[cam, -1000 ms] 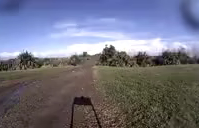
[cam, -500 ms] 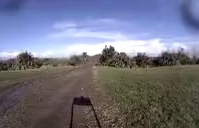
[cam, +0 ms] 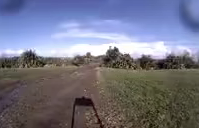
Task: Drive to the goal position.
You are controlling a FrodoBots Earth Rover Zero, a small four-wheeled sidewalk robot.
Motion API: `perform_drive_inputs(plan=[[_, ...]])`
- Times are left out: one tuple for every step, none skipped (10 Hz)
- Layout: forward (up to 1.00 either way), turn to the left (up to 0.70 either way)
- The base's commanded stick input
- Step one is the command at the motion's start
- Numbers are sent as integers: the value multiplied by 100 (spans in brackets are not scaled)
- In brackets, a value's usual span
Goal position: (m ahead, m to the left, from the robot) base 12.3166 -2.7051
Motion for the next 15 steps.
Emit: perform_drive_inputs(plan=[[70,2],[70,0],[70,0],[70,0],[70,0],[70,0],[70,0],[70,0],[70,0],[70,0],[70,0],[70,0],[70,0],[70,0],[70,0]])
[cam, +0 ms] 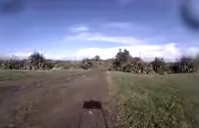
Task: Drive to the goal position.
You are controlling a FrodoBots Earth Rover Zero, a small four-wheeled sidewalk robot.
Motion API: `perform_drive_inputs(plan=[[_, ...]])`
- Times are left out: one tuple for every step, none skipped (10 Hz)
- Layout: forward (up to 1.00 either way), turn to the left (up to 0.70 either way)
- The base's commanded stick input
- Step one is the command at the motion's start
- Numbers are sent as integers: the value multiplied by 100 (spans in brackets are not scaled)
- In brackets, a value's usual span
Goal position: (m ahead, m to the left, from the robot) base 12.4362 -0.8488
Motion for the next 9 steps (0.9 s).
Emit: perform_drive_inputs(plan=[[70,0],[70,0],[70,6],[70,21],[70,35],[70,35],[70,35],[70,30],[70,25]])
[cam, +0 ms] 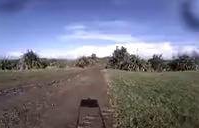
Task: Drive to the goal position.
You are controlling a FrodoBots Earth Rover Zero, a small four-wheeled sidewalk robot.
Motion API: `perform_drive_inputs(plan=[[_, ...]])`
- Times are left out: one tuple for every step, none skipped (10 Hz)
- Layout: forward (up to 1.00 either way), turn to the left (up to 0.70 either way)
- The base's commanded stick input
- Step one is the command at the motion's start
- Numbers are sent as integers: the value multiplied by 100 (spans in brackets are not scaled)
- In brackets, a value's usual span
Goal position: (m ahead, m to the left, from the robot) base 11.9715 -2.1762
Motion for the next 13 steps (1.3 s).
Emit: perform_drive_inputs(plan=[[70,14],[70,4],[70,35],[70,35],[70,26],[70,10],[70,0],[70,0],[70,0],[70,0],[70,0],[70,0],[70,0]])
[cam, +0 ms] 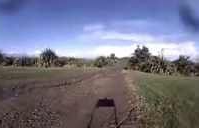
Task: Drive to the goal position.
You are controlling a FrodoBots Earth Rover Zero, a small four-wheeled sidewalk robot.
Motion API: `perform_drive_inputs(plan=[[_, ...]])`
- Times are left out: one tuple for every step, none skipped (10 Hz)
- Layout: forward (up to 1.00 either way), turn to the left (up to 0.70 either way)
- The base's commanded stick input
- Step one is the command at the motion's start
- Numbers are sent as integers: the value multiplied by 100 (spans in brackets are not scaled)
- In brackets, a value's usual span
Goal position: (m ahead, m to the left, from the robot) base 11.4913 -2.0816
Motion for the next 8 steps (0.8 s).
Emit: perform_drive_inputs(plan=[[70,0],[70,0],[70,-3],[70,-10],[70,-35],[70,-35],[70,-35],[70,0]])
